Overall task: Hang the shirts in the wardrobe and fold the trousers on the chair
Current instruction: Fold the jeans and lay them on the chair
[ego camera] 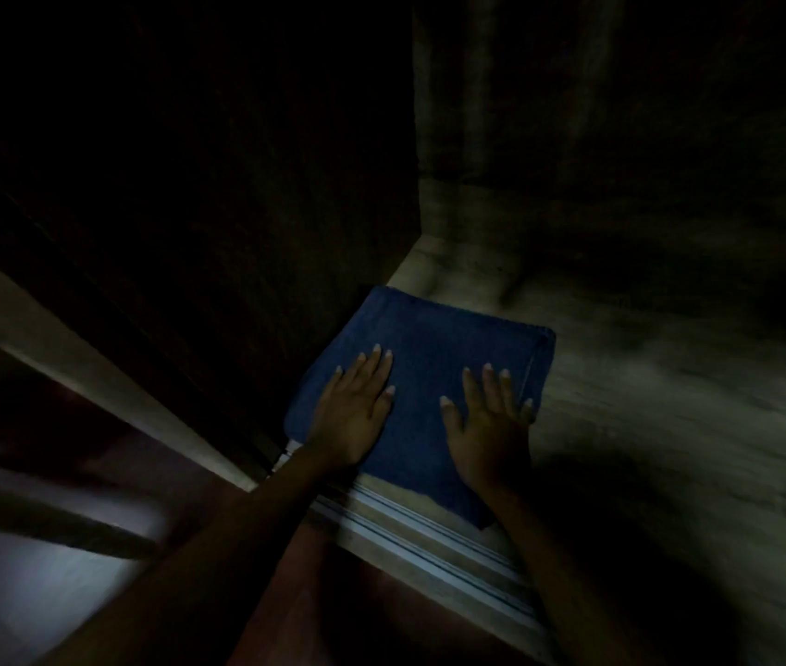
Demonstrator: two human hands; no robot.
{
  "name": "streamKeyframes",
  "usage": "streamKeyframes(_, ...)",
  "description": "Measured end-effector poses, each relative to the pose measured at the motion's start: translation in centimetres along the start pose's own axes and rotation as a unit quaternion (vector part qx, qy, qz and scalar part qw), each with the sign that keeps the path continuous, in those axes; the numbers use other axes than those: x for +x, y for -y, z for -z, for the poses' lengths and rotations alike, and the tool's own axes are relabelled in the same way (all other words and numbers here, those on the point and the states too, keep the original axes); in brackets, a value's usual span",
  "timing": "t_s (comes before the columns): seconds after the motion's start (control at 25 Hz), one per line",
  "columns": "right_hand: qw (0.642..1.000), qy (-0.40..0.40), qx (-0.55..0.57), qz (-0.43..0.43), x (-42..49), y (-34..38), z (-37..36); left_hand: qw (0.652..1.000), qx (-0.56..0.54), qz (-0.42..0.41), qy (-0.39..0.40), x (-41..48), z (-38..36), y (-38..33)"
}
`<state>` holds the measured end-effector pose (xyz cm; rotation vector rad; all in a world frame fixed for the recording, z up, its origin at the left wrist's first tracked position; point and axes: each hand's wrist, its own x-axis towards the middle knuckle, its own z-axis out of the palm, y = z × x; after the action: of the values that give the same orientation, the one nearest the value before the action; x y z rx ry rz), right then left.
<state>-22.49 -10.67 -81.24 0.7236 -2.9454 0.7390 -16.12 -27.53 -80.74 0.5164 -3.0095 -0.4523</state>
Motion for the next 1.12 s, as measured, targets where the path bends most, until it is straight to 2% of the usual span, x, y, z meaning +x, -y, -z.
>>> streamKeyframes(0.16, 1.0, 0.001, 0.005, -0.005, 0.4, 0.0, -0.5, 1.0, 0.012, -0.003, 0.001, 0.2, -0.7, 0.3)
streamKeyframes(0.44, 0.989, 0.136, -0.031, -0.044, 0.8, 0.7, 1.7, 0.995, -0.004, 0.037, 0.096, 0.3, 0.7, -0.5)
streamKeyframes(0.56, 0.984, 0.143, -0.064, -0.083, 0.1, 3.2, 4.8, 0.972, -0.134, 0.084, 0.172, -1.8, 3.3, -2.1)
streamKeyframes(0.6, 0.984, 0.148, -0.06, -0.083, -0.5, 4.2, 5.9, 0.96, -0.203, 0.098, 0.168, -3.0, 4.6, -2.8)
streamKeyframes(0.68, 0.978, 0.18, 0.055, -0.093, -2.0, 6.5, 8.7, 0.938, -0.296, 0.136, 0.119, -5.7, 8.6, -4.1)
streamKeyframes(0.76, 0.958, 0.201, 0.168, -0.117, -4.0, 8.7, 10.9, 0.937, -0.302, 0.168, 0.052, -8.1, 12.8, -4.8)
streamKeyframes(0.8, 0.955, 0.198, 0.18, -0.125, -4.9, 10.2, 12.4, 0.935, -0.303, 0.182, 0.025, -9.3, 15.3, -4.8)
streamKeyframes(0.92, 0.96, 0.246, 0.105, -0.084, -7.3, 14.4, 16.2, 0.918, -0.343, 0.198, -0.035, -13.4, 22.5, -5.3)
streamKeyframes(1.12, 0.94, 0.307, 0.141, -0.054, -10.6, 25.0, 24.9, 0.904, -0.347, 0.227, -0.107, -20.2, 36.3, -6.0)
